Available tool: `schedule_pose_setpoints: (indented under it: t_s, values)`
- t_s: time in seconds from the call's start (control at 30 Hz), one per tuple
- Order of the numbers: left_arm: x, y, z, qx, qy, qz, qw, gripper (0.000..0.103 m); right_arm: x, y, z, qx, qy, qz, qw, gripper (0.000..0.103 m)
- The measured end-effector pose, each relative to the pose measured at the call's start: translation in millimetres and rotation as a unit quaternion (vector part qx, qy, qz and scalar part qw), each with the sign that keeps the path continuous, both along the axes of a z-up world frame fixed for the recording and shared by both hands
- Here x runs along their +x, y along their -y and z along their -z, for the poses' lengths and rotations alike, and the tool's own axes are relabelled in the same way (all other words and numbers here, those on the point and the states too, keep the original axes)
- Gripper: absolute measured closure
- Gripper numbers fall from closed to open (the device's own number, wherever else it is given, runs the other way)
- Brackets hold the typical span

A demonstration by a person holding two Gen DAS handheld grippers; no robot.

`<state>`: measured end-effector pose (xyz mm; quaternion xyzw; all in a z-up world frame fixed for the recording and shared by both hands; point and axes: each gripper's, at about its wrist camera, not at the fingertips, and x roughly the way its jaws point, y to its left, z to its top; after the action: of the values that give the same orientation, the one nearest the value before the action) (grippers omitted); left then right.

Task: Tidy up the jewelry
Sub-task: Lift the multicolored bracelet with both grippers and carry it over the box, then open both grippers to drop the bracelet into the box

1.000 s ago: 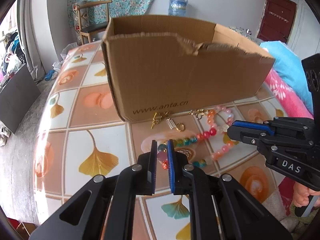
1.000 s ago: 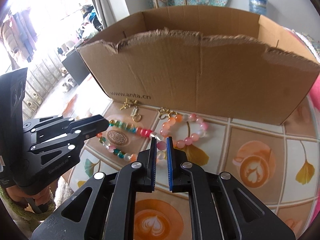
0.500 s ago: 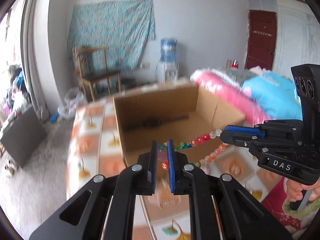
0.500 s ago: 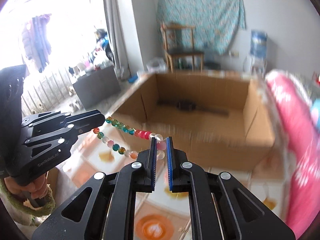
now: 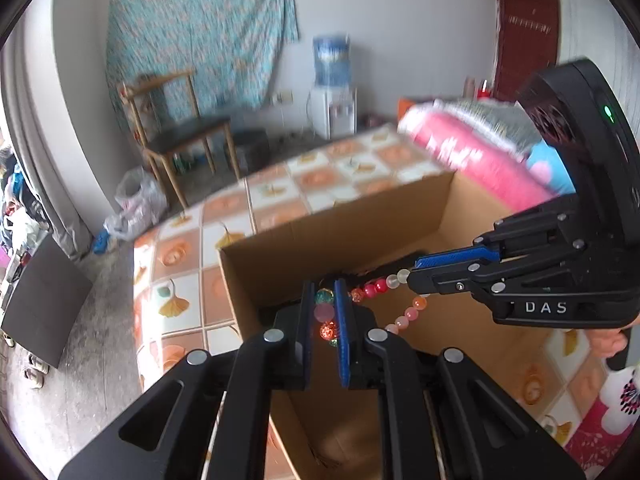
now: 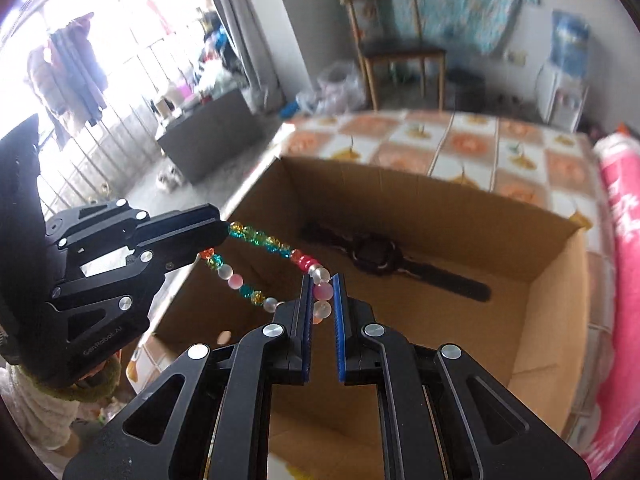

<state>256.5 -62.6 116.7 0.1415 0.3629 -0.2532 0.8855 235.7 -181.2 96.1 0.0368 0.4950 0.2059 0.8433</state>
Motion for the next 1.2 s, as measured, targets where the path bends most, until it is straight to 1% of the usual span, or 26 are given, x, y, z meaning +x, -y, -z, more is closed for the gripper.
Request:
schedule_pose_setpoints:
  t_s: [0.13,0.23,0.3,0.37,0.43,0.47,0.57,0.63,0.67,0.7,0.73,0.77,0.8,0.83,0.87,0.9,0.93,0.97,1.03,1.07,1.13,1.17,1.2]
  values:
    - [26,17,27,0.057,-0.034,0.013,0.9977,0.093,34,-1,28,-0.008,-0.071,-0.014,0.997,0.095]
    - [33,21,40,0.083,-0.053,0.019,0.9950,0.093,45,-1,48,-0.017,-0.112,-0.019,0.993,0.095]
    - [34,24,46,0.094,-0.065,0.020,0.9932,0.092,45,-2,57,-0.017,-0.137,-0.022,0.990,0.095]
    - [38,23,48,0.098,-0.068,0.016,0.9928,0.092,47,-1,65,-0.014,-0.155,-0.016,0.988,0.092]
    - [40,21,49,0.097,-0.071,0.012,0.9926,0.092,46,0,67,-0.009,-0.155,-0.012,0.988,0.092]
    - [39,20,49,0.097,-0.073,0.010,0.9926,0.092,45,1,65,-0.008,-0.153,-0.009,0.988,0.089]
    - [38,14,44,0.089,-0.075,-0.001,0.9932,0.089,34,7,52,0.006,-0.130,0.002,0.992,0.086]
    - [30,6,35,0.073,-0.069,-0.008,0.9949,0.082,24,11,38,0.014,-0.112,0.008,0.994,0.082]
    - [26,2,29,0.064,-0.066,-0.010,0.9957,0.080,15,15,26,0.021,-0.094,0.013,0.995,0.079]
    - [20,-4,21,0.053,-0.059,-0.014,0.9967,0.076,9,18,18,0.026,-0.082,0.016,0.996,0.076]
    - [14,-8,15,0.046,-0.054,-0.018,0.9973,0.069,-1,22,7,0.031,-0.066,0.019,0.997,0.074]
    - [7,-14,8,0.038,-0.047,-0.024,0.9979,0.065,-10,27,-4,0.035,-0.050,0.024,0.998,0.071]
    - [-5,-22,-3,0.026,-0.035,-0.033,0.9985,0.058,-27,32,-19,0.039,-0.024,0.031,0.998,0.066]
    - [-14,-29,-10,0.017,-0.028,-0.038,0.9988,0.050,-43,36,-32,0.043,-0.001,0.034,0.999,0.064]
    - [-27,-37,-18,0.004,-0.019,-0.042,0.9989,0.047,-56,39,-42,0.047,0.017,0.037,0.998,0.061]
    - [-34,-43,-25,-0.006,-0.013,-0.045,0.9989,0.041,-77,43,-55,0.053,0.043,0.040,0.997,0.055]
    - [-49,-52,-32,-0.018,-0.004,-0.048,0.9987,0.036,-97,46,-64,0.060,0.063,0.043,0.995,0.053]
    - [-61,-58,-38,-0.027,0.004,-0.051,0.9983,0.033,-110,49,-69,0.063,0.076,0.047,0.994,0.049]
    - [-90,-72,-45,-0.046,0.016,-0.059,0.9970,0.021,-150,53,-75,0.070,0.101,0.057,0.991,0.045]
    - [-102,-77,-46,-0.055,0.018,-0.064,0.9963,0.020,-160,55,-74,0.072,0.108,0.064,0.989,0.042]
    - [-126,-86,-41,-0.072,0.009,-0.069,0.9950,0.015,-187,60,-68,0.071,0.115,0.080,0.988,0.041]
    - [-133,-89,-36,-0.075,0.001,-0.072,0.9946,0.013,-205,59,-59,0.070,0.112,0.091,0.987,0.041]
    - [-143,-90,-27,-0.077,-0.009,-0.076,0.9941,0.009,-208,52,-49,0.068,0.105,0.097,0.987,0.040]
